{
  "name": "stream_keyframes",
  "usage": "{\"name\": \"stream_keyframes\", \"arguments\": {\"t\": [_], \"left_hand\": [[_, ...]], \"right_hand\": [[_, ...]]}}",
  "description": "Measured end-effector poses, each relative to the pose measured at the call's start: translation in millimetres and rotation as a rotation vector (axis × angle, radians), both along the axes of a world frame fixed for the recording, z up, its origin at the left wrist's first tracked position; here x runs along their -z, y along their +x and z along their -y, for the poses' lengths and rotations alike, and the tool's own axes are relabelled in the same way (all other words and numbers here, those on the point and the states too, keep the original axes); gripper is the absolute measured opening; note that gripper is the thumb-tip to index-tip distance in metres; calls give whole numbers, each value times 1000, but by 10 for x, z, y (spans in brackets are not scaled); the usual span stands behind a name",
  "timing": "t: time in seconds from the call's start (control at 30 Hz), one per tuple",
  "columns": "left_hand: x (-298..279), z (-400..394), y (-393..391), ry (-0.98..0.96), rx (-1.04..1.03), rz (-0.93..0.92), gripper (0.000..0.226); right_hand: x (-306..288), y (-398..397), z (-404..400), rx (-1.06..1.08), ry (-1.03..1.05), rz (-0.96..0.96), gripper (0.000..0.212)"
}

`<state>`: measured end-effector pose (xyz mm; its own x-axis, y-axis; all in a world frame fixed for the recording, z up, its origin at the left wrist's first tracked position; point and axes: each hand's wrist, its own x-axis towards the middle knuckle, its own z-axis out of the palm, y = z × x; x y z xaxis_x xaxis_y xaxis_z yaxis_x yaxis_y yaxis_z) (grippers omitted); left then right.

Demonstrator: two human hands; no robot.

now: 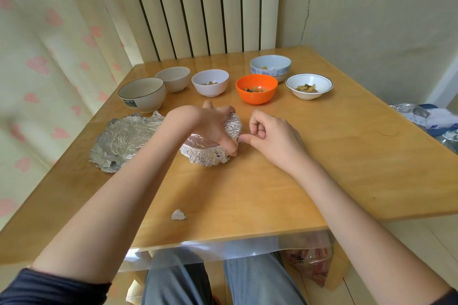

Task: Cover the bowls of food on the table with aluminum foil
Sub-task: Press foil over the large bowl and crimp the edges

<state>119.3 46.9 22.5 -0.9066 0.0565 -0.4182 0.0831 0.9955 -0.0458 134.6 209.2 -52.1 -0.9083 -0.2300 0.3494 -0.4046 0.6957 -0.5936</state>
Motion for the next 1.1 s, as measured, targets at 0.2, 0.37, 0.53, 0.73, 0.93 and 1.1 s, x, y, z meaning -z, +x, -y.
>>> {"name": "stream_keyframes", "arguments": {"t": [0.2, 0.37, 0.53, 0.73, 0.93, 1.1], "left_hand": [[-190, 80, 34, -37, 58, 115, 146], [-124, 184, 11, -45, 236, 82, 141], [-48, 211, -37, 10, 240, 43, 125], [-41, 191, -23, 0, 231, 42, 120], [-10, 202, -38, -2, 228, 41, 120], [-5, 210, -30, 21, 222, 34, 117]], "right_hand": [[56, 208, 24, -75, 223, 104, 40], [20, 286, 221, 49, 347, -15, 52], [65, 311, 328, 125, 428, -75, 62], [82, 285, 274, 89, 438, -89, 56], [47, 259, 263, 72, 385, -47, 53], [20, 256, 273, 75, 368, -34, 53]]}}
